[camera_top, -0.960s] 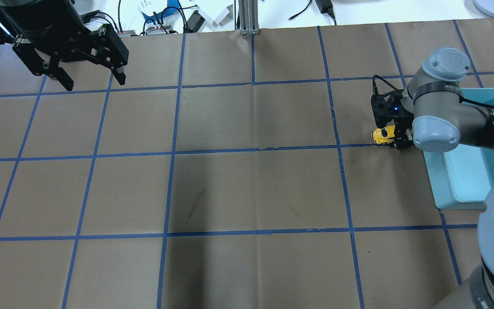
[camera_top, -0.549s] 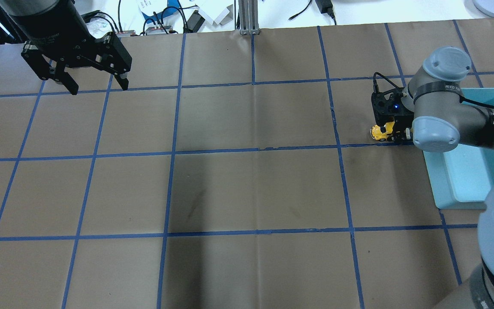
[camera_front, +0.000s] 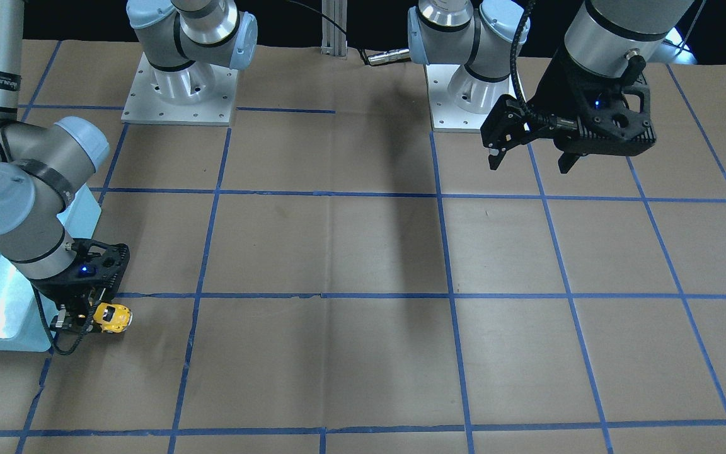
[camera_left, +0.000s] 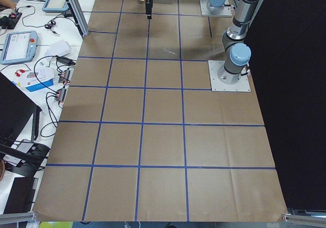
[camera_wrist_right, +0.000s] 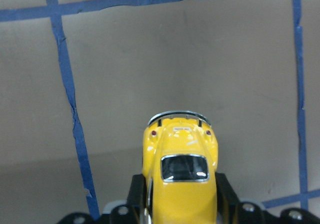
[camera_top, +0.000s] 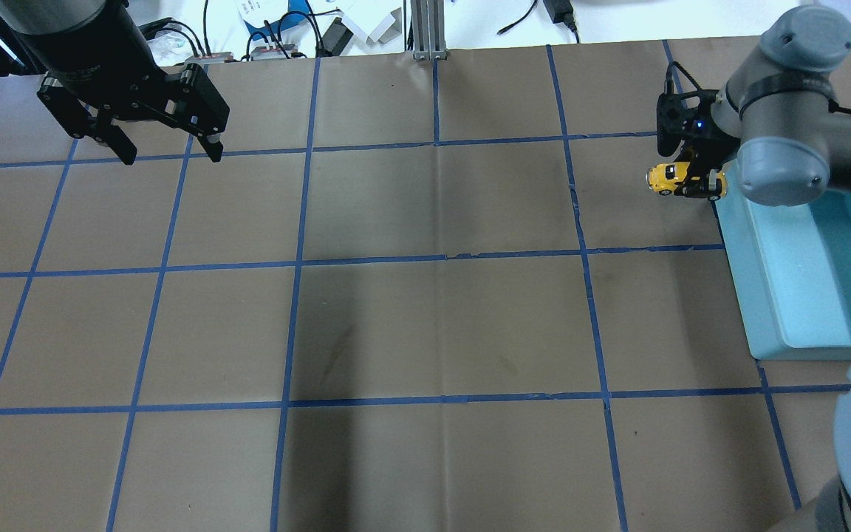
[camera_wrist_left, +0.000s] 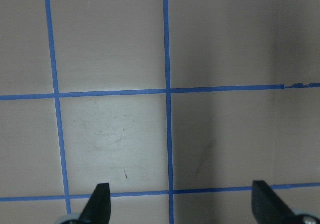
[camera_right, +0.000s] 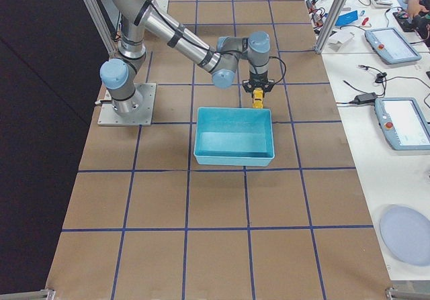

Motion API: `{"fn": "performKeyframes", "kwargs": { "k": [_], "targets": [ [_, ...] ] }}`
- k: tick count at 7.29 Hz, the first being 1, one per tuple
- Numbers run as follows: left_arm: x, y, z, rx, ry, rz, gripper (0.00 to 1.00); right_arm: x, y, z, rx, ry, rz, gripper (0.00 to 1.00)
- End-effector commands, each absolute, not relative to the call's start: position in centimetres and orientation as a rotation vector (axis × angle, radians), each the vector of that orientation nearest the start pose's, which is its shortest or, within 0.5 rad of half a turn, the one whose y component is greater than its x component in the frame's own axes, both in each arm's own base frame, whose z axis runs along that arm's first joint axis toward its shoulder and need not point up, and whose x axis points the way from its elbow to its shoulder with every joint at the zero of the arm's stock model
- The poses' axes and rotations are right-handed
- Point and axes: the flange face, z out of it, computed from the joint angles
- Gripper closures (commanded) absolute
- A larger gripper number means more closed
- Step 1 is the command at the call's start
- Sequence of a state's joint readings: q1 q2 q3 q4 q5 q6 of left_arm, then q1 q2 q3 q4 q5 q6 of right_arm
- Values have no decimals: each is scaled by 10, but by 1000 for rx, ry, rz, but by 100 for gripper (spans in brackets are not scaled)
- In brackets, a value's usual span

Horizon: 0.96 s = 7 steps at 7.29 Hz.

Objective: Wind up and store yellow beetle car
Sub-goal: 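Lift the car with the right gripper and carry it into the blue bin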

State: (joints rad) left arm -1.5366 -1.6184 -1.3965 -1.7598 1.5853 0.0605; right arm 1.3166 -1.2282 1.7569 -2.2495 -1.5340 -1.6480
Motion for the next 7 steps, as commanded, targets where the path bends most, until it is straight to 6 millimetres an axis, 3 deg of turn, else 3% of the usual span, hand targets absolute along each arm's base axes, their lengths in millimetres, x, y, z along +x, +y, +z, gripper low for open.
{"fn": "performKeyframes", "kwargs": {
  "k": [1, 2, 3, 4, 5, 6, 7],
  "targets": [
    [-112, -501, 529, 22, 3093, 133, 0, -24, -610, 338, -1853, 2685, -244, 100],
    [-110, -500, 527, 11, 3088, 143, 0, -54, -597, 350, -1524, 2886, -273, 100],
    [-109, -500, 525, 8, 3090, 145, 0, -102, -587, 344, -1292, 2982, -258, 100],
    [-110, -501, 524, 4, 3091, 147, 0, -145, -566, 325, -1154, 3007, -214, 100],
    [-110, -500, 523, 4, 3089, 152, 0, -162, -552, 311, -977, 3054, -195, 100],
    [-109, -499, 523, 2, 3088, 157, 0, -189, -538, 302, -537, 3137, -164, 99],
    [-109, -500, 522, -1, 3091, 155, 0, -207, -522, 289, -223, 3155, -106, 99]
  ]
}}
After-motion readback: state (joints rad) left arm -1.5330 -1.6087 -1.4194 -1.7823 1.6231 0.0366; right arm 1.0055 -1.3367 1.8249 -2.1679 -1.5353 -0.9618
